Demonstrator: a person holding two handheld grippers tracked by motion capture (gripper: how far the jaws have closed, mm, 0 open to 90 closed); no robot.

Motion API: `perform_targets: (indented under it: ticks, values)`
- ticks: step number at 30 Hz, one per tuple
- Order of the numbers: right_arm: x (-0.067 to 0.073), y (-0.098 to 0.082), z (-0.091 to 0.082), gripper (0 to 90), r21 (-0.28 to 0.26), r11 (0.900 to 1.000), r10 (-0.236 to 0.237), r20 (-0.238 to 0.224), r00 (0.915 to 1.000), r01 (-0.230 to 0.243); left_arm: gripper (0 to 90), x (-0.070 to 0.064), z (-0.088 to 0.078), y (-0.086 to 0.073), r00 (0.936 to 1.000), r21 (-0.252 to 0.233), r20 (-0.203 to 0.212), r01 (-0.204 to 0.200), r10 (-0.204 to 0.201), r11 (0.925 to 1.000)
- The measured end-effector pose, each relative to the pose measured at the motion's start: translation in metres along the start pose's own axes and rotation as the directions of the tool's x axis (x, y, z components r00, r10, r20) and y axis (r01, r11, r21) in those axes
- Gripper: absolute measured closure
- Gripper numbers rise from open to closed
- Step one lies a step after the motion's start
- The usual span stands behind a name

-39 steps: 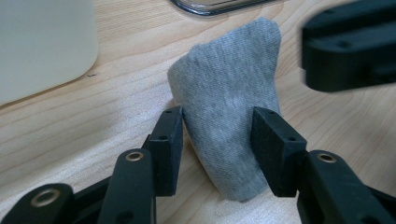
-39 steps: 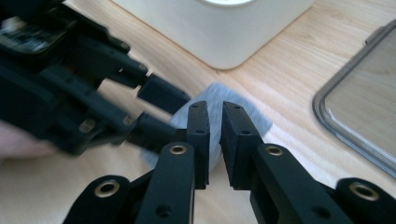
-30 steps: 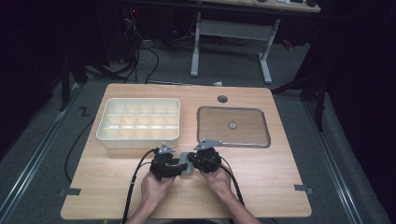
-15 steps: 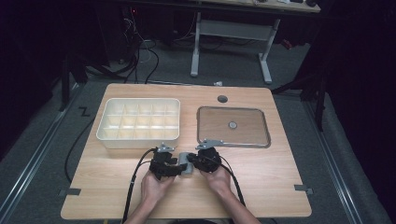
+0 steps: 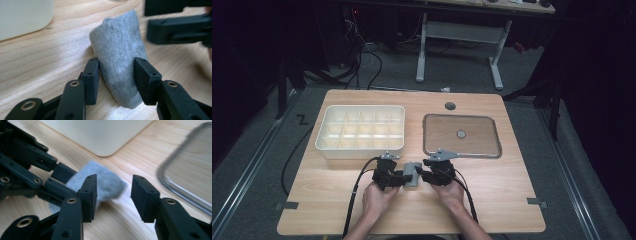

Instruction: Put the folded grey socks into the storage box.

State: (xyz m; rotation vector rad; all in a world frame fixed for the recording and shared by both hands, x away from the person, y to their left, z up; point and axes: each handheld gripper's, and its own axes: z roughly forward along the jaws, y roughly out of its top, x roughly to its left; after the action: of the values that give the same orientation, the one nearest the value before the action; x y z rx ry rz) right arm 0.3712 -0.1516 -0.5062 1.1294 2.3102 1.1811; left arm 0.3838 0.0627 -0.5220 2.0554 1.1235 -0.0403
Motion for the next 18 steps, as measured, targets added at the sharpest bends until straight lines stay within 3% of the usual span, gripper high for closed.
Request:
perform_targets:
  ticks: [3,5,7,13,14,15,18]
  values:
    - [-0.011,-0.011,-0.01,53.4,0.01,1.0,0.014,0.037,0.9992,-0.014,56.3,0.0,0.0,-0.001,0.9999,-0.008,-0.003,-0.013,0.013,0.9999]
    - [-0.025,-0.025,-0.016,52.6,0.043,0.998,0.03,0.102,0.9944,-0.035,56.3,-0.001,0.0,-0.001,0.9999,-0.008,-0.007,-0.014,0.014,0.9999]
    - [-0.029,-0.029,-0.019,52.2,0.048,0.998,0.039,0.121,0.9919,-0.045,56.3,-0.001,0.0,-0.001,0.9999,-0.01,-0.007,-0.013,0.013,0.9999]
    - [-0.05,-0.051,-0.036,50.1,0.065,0.995,0.065,0.216,0.9743,-0.081,57.0,-0.001,0.0,0.0,0.9999,-0.01,-0.004,-0.012,0.012,0.9999]
    - [-0.058,-0.057,-0.041,49.5,0.074,0.992,0.08,0.25,0.9649,-0.102,57.4,-0.002,0.0,0.0,0.9999,-0.01,-0.007,-0.015,0.015,0.9998]
    - [-0.058,-0.057,-0.041,49.5,0.074,0.992,0.08,0.25,0.9649,-0.102,57.7,-0.002,0.0,0.0,0.9999,-0.01,-0.007,-0.015,0.015,0.9998]
    - [-0.067,-0.064,-0.05,47.5,0.066,0.99,0.1,0.287,0.9527,-0.124,59.2,-0.002,0.0,0.0,0.9999,-0.008,-0.001,-0.016,0.016,0.9998]
